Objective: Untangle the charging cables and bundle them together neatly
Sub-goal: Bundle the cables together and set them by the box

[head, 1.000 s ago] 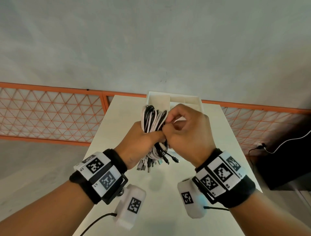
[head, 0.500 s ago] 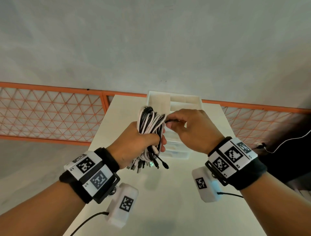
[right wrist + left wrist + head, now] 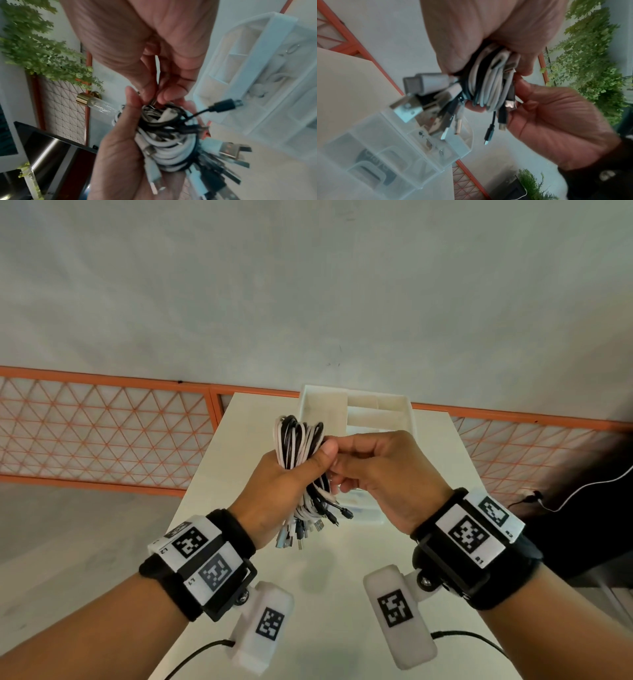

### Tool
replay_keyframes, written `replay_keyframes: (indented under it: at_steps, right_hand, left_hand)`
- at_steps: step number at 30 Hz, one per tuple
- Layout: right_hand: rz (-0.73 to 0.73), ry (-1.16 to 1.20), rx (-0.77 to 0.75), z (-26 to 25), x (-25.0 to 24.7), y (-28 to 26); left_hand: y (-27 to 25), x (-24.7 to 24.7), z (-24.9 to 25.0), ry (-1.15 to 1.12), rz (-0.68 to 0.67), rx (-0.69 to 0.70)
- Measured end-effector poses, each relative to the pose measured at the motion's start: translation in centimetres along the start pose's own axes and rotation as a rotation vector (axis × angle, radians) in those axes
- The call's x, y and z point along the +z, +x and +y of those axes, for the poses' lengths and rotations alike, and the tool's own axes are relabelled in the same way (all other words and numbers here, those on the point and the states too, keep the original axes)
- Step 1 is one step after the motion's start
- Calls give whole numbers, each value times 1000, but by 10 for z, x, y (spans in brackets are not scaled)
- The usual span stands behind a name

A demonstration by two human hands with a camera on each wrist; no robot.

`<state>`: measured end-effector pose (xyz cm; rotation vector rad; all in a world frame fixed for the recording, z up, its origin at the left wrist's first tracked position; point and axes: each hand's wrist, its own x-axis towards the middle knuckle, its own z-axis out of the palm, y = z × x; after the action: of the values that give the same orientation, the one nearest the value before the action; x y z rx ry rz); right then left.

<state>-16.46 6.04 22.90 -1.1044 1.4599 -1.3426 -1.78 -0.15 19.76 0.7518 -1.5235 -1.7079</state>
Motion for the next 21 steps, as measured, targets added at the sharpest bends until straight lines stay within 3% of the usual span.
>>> replay_keyframes:
  at_steps: [10,15,18,21]
  right_hand:
    - [208,-244,-204,29,22,-1]
    - [60,-152,-153,18,18,-9]
    - [-25,28,-104,12,16,-11]
    - [-66,29,-82,10,11,-8]
  left_hand:
    - [-2,5,-1,-88,-16,-100]
    - [-2,-4,-3,-122,-13,-92]
    - [1,-7,0,-138,-94,-51]
    - [2,-10,0,-98,-126,-37]
